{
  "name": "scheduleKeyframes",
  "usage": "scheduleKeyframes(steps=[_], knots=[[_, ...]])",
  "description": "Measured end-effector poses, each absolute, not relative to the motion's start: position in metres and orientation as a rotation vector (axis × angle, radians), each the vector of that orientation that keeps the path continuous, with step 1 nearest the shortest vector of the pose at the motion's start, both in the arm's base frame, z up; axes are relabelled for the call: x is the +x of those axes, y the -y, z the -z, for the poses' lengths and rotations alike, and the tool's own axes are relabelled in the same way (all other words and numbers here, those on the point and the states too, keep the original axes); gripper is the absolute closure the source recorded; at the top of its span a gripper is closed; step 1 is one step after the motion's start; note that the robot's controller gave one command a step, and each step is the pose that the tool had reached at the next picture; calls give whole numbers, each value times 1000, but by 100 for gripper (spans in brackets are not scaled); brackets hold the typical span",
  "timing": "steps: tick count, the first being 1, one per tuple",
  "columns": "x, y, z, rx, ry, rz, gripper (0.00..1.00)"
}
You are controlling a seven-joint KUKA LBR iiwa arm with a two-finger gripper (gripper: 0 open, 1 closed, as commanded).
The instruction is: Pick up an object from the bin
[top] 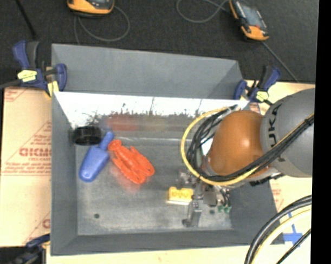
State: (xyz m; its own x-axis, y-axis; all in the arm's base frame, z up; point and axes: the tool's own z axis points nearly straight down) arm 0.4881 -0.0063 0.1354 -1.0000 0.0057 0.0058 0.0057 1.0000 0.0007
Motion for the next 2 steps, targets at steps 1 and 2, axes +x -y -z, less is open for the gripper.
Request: scheduleKeyframes(steps=[1,2], knots=[[490,6,-139,-8,3144,1,0],[522,-1,-120,38,3146,-2,0]])
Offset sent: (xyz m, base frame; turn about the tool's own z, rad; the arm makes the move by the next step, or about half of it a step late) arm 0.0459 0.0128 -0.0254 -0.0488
